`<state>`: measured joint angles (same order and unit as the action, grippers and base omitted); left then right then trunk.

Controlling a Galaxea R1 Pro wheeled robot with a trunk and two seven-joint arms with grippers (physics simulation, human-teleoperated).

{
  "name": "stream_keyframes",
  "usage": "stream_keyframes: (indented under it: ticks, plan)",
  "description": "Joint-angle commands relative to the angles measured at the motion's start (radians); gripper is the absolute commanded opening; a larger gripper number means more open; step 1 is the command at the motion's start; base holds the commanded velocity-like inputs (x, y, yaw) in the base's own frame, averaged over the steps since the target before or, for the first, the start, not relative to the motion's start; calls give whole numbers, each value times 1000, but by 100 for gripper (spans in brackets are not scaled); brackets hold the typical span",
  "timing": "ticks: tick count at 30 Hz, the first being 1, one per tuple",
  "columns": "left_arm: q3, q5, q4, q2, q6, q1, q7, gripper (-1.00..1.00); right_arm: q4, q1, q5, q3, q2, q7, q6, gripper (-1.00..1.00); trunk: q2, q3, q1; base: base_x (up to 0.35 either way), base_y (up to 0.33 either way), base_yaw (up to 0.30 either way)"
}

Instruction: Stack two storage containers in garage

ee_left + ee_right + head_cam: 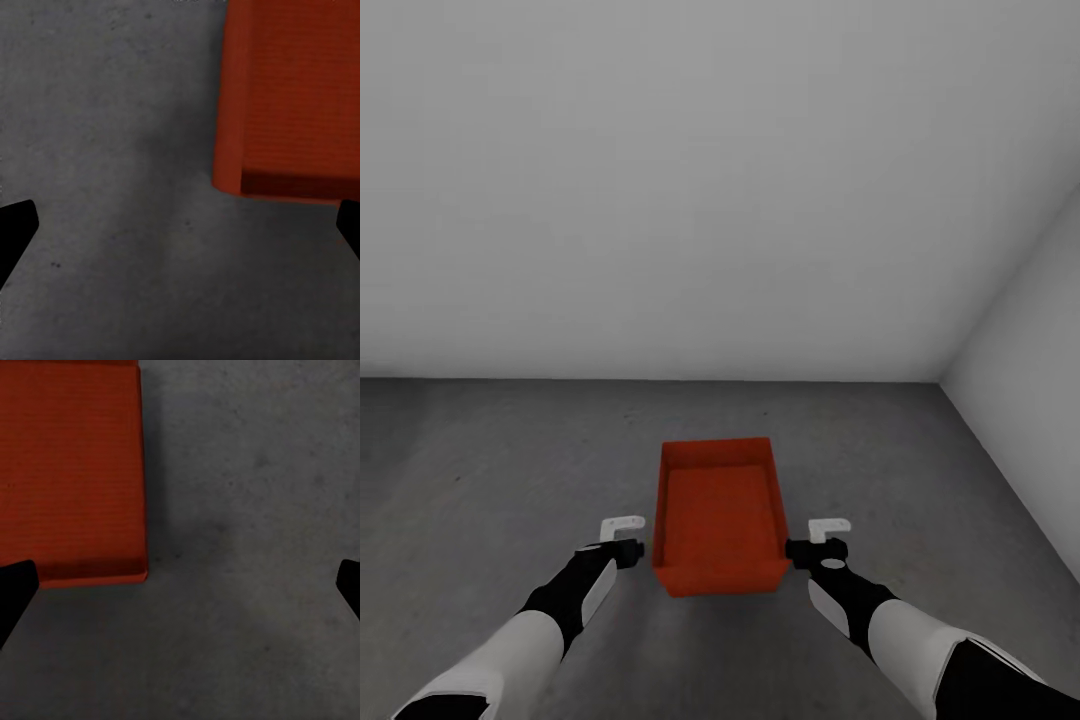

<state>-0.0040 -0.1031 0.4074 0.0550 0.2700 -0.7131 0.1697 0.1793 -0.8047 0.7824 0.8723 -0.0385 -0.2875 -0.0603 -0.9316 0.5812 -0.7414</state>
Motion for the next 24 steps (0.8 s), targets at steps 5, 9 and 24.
stream_keyframes:
  ticks: [5,9,24]
  plan:
    - [-1,-10,0,0,3,0,6,100,0,-1,11,9,0,-4,-4,100,-1,-6,0,-5,0,111]
    - [-1,-12,-5,0,3,0,5,100,-2,-1,11,10,0,-4,-4,100,-1,-12,0,-1,0,115]
    - [-1,-49,-120,1,-4,0,2,100,-73,90,11,16,-15,4,-15,100,-1,-33,0,0,0,116]
